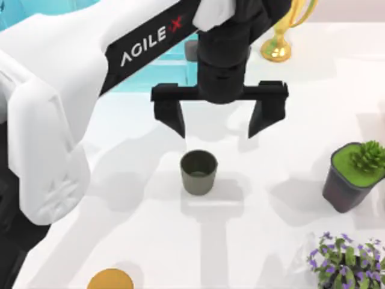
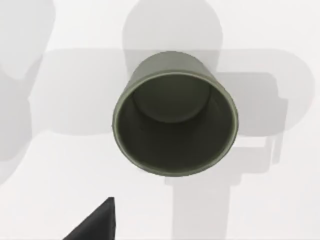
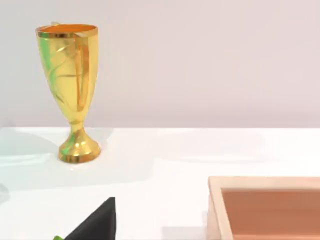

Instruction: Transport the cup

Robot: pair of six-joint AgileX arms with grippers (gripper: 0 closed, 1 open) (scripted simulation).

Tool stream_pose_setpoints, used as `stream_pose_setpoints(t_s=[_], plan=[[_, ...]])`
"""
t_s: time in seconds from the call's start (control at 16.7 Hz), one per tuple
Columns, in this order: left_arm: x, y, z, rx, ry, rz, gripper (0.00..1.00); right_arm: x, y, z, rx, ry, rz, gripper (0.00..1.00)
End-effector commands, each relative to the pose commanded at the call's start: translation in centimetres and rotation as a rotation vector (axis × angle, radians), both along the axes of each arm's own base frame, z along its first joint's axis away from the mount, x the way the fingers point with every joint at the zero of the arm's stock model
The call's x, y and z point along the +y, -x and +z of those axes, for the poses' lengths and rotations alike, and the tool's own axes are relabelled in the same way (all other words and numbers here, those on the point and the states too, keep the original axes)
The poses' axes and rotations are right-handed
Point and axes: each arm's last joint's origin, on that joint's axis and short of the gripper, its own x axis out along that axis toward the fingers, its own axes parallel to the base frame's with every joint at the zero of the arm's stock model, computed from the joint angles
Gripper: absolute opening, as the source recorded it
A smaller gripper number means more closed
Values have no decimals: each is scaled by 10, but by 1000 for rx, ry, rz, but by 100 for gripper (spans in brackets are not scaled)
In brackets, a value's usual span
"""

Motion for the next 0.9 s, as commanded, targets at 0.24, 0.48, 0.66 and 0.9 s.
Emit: stream_pose_setpoints(t_s=[0.24, 0.48, 0.66, 0.9], plan=[[-1, 0, -1, 3, -3, 0, 100, 0, 0, 0, 0, 0, 0, 100], [-1, -2, -11, 2, -2, 0, 100, 0, 0, 0, 0, 0, 0, 100], [-4, -4, -43, 3, -2, 0, 100, 0, 0, 0, 0, 0, 0, 100], [-2, -1, -91, 2, -2, 0, 100, 0, 0, 0, 0, 0, 0, 100]])
